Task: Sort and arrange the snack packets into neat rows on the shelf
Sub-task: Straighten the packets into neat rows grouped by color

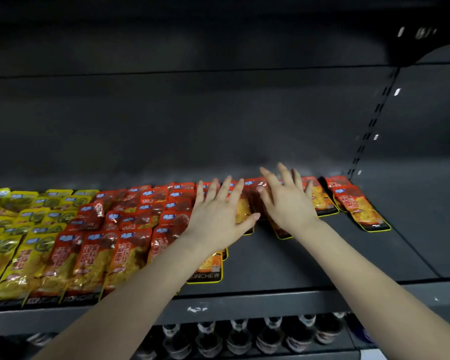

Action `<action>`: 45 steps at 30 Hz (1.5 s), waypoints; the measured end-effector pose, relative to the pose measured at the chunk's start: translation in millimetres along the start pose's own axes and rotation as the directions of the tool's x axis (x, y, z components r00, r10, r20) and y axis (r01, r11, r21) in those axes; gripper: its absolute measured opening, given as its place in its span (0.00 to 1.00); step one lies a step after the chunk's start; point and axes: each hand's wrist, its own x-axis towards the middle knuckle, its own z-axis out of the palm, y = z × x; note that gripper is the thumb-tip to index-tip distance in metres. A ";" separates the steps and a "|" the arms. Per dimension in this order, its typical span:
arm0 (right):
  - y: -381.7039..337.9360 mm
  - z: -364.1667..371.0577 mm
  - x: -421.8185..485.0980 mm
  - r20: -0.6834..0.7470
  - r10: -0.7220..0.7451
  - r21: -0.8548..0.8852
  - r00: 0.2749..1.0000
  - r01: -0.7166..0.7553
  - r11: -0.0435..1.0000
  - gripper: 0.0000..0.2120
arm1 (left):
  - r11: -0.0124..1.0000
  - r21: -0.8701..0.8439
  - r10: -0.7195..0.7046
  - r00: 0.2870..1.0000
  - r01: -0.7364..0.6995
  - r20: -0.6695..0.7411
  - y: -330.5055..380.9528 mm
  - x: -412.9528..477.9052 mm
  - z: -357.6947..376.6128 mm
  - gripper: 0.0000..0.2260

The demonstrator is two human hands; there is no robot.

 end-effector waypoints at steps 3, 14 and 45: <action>28.8 -8.1 -1.9 0.009 0.028 -0.011 1.000 -0.027 1.000 0.25 | 0.999 -0.007 0.032 0.999 -0.032 -0.004 25.9 12.2 -1.0 0.35; 152.1 -34.4 -24.6 0.087 0.204 -0.024 0.975 -0.203 0.979 0.29 | 0.987 -0.056 0.157 0.986 -0.154 0.054 133.7 55.3 11.9 0.35; 216.7 -27.6 -50.5 0.213 0.033 0.164 0.977 -0.069 0.984 0.27 | 0.970 -0.239 0.109 0.957 -0.043 0.270 234.2 71.8 43.6 0.31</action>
